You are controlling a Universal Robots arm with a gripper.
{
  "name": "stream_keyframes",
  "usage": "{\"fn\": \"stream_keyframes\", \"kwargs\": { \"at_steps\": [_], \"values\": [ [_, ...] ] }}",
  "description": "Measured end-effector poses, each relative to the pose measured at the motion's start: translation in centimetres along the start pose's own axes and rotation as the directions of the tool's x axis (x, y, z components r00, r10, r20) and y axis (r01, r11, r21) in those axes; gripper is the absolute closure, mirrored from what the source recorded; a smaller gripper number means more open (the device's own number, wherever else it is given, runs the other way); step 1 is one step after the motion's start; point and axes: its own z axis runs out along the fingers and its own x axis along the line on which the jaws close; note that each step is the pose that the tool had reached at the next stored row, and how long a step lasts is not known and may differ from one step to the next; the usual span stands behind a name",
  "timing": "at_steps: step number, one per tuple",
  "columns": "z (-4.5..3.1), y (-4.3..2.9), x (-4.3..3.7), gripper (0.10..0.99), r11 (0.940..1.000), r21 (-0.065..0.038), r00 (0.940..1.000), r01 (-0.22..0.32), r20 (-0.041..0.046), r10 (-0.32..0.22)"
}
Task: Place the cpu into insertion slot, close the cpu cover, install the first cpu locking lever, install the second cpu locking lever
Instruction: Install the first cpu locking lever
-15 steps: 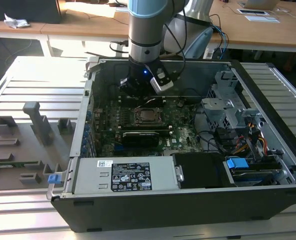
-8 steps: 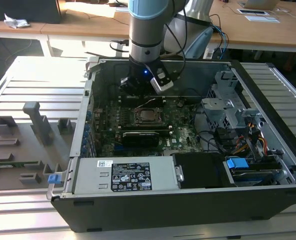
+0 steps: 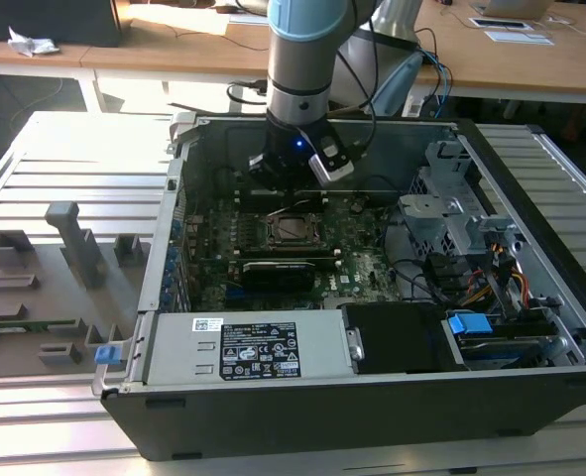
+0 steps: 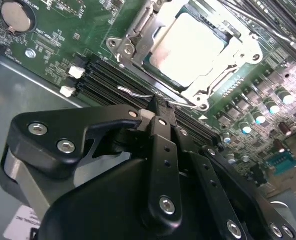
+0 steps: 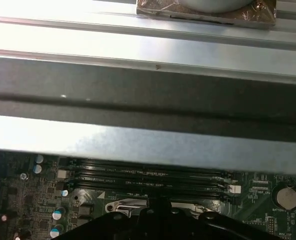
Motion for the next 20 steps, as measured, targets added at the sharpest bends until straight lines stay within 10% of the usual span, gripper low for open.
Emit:
{"fn": "stream_keyframes", "kwargs": {
  "at_steps": [20],
  "values": [
    [0.67, 0.02, -2.37, 0.98, 1.0, 0.004, 1.0, 0.0, -0.0003, 0.0]
  ]
}}
